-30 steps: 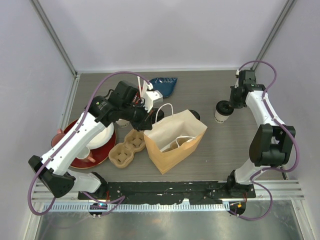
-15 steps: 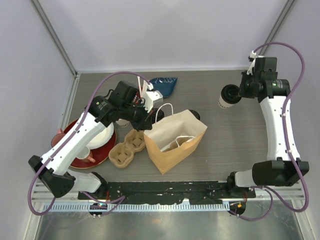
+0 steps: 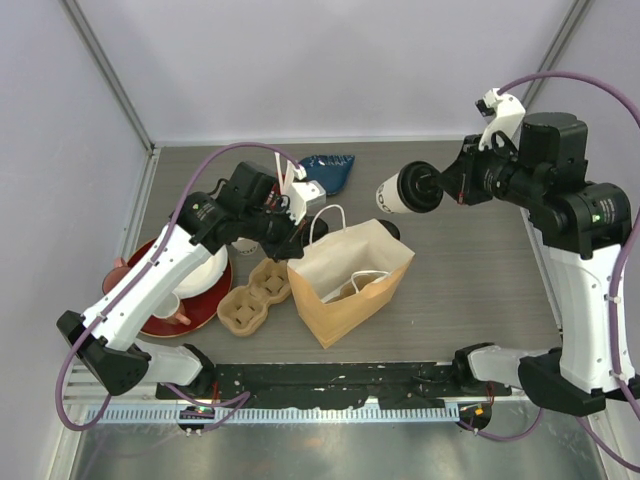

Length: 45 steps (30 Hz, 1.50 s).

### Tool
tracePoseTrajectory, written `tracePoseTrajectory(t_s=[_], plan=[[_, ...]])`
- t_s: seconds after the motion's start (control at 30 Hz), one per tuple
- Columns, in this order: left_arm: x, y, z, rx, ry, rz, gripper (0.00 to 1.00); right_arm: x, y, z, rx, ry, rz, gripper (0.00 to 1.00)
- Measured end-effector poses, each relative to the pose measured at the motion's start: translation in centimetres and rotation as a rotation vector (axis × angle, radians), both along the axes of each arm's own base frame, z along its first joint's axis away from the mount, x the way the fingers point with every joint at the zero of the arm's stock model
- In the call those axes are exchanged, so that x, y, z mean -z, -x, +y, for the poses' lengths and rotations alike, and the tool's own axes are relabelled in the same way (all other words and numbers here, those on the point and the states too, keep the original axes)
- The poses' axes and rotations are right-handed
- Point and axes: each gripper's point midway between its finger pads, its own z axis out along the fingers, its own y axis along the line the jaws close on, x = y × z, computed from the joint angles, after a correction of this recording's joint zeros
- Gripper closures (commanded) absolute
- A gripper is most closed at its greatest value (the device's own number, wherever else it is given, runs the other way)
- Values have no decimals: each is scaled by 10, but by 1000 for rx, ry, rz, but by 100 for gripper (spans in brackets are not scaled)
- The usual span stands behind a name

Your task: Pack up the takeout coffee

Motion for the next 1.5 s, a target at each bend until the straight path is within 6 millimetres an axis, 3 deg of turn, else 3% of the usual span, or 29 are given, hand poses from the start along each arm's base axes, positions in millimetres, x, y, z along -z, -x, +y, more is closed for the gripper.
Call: tracePoseTrajectory(t_s=[0.1,0.27,0.4,0.57,0.9,1.03,1.5], plan=[[0,-1,1,-5,-3,-5,100,-5,17,12,-82,-38,5,99],[0,-3,1,-12,-7,-13,100,4,38,28,-180,-57,71,99],[1,-5,2,-17,-11,-15,100,20,51,41,-231,-48,146,99],[1,-5,0,-18,-12,-11,100,43,64,69,-309,15,234,99],[0,0,-4,4,0,0,100,96,42,111,-284,253,313,99],[0,1,-5,12,5,5,100,112,32,107,-234,327,321,99],[-1,3,-6,1,16,25,100,182,31,105,-194,455,346,99]])
